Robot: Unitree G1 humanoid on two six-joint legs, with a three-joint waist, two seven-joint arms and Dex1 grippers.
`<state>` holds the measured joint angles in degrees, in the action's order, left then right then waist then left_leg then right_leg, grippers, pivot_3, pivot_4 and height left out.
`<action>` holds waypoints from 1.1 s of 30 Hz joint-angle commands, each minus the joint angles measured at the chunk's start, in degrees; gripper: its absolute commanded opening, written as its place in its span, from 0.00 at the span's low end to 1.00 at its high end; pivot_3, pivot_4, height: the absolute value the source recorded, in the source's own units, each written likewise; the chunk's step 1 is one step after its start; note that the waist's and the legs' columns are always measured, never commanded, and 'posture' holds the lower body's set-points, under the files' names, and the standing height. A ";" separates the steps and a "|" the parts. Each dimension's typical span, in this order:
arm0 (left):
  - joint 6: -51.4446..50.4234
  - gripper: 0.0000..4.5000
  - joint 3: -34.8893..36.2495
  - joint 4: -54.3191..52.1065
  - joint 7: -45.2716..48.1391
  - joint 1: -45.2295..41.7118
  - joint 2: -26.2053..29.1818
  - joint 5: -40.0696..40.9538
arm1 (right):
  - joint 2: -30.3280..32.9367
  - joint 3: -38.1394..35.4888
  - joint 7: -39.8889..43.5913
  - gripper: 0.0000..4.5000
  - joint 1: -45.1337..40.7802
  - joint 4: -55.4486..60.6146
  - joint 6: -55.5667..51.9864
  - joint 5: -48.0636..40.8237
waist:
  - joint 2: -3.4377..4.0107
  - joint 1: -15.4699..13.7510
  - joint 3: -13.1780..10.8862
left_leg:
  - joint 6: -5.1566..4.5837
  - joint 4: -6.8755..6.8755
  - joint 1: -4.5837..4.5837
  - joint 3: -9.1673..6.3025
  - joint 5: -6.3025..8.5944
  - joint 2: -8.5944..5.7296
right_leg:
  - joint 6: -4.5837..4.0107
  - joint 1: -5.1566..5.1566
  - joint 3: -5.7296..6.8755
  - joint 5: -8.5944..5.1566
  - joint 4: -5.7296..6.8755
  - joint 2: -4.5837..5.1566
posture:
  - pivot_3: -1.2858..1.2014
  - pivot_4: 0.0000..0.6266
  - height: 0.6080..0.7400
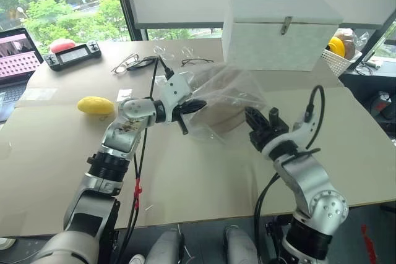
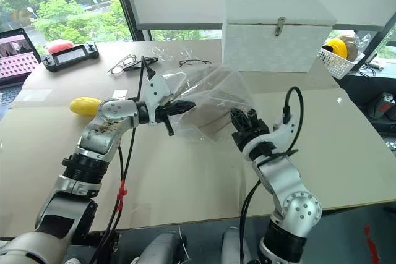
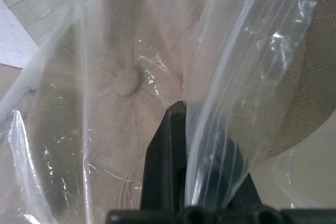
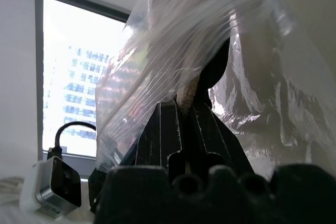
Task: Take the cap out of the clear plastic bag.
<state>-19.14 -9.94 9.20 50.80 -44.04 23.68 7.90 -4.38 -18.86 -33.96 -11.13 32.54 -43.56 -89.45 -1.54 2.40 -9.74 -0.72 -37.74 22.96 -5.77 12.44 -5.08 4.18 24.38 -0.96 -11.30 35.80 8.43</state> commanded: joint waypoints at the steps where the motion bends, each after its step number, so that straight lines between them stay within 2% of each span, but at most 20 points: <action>1: 0.99 0.00 0.50 -1.01 -0.02 -0.31 0.37 -0.01 | -0.01 7.82 1.25 0.01 5.84 6.64 1.08 -4.09 | 0.00 0.17 0.00 | -0.04 0.00 -0.01 0.02 0.02 0.00 | 0.00 -0.02 0.01 0.00 0.00 -0.01 | 0.52 0.24 1.00; 6: 1.23 0.00 0.58 -1.07 -0.05 -0.21 0.58 -0.03 | 3.23 11.05 1.19 0.01 11.08 10.47 5.47 -9.27 | 0.00 0.10 0.00 | -0.05 -0.01 -0.11 0.09 0.02 0.05 | 0.11 -0.09 -0.04 -0.09 -0.14 -0.01 | 0.52 0.24 1.00; 11: 1.79 0.00 0.62 -0.70 0.03 -0.24 0.79 -0.10 | 10.20 7.28 2.78 0.01 13.57 14.50 11.64 -18.61 | 0.00 -0.09 0.00 | -0.05 -0.03 -0.11 0.07 0.02 0.06 | 0.35 -0.16 -0.04 -0.23 -0.22 0.00 | 0.52 0.24 1.00; 15: 1.90 0.00 0.64 -0.74 0.07 -0.11 0.85 0.01 | 18.74 2.78 7.01 0.01 15.81 16.25 13.33 -23.27 | -0.01 -0.19 0.00 | -0.06 -0.03 -0.09 0.07 0.03 0.05 | 0.28 -0.16 -0.05 -0.19 -0.26 0.00 | 0.52 0.24 1.00; 21: 2.29 0.00 0.64 -0.51 0.07 -0.11 0.72 0.09 | 33.81 -3.81 23.70 0.01 26.27 21.02 8.25 -23.45 | -0.01 -0.57 -0.01 | -0.14 -0.03 -0.07 0.09 0.07 0.04 | 0.34 -0.30 0.00 -0.23 -0.48 -0.01 | 0.52 0.24 1.00; 23: 2.53 0.00 0.68 -0.24 -0.02 -0.20 0.65 0.05 | 37.97 -5.89 31.52 0.01 32.33 23.30 4.86 -19.99 | -0.01 -0.88 0.00 | -0.17 -0.03 -0.07 0.11 0.09 0.06 | 0.34 -0.33 0.00 -0.23 -0.53 -0.01 | 0.52 0.24 1.00; 28: 2.18 0.00 0.75 -1.02 -0.28 0.28 0.52 0.22 | 43.01 -12.59 51.44 0.01 45.45 26.69 2.12 -9.62 | -0.03 -1.68 0.00 | -0.22 -0.08 -0.03 0.13 0.12 0.08 | 0.41 -0.40 0.04 -0.27 -0.66 -0.01 | 0.52 0.24 1.00; 33: 1.92 0.00 0.79 -1.36 -0.34 0.48 0.52 0.26 | 47.25 -17.53 73.55 0.01 50.09 27.46 4.77 -1.74 | -0.04 -1.76 0.00 | -0.25 -0.13 -0.11 0.18 0.14 0.15 | 0.60 -0.60 0.00 -0.33 -0.77 0.00 | 0.52 0.24 1.00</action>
<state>-17.55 -9.93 9.71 51.03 -42.77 24.19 7.99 41.93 -34.23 30.11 38.74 56.86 -40.56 -92.14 -1.59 0.64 -9.74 -0.97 -37.87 22.86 -5.59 12.58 -4.92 4.79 23.78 -0.96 -11.63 35.02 8.43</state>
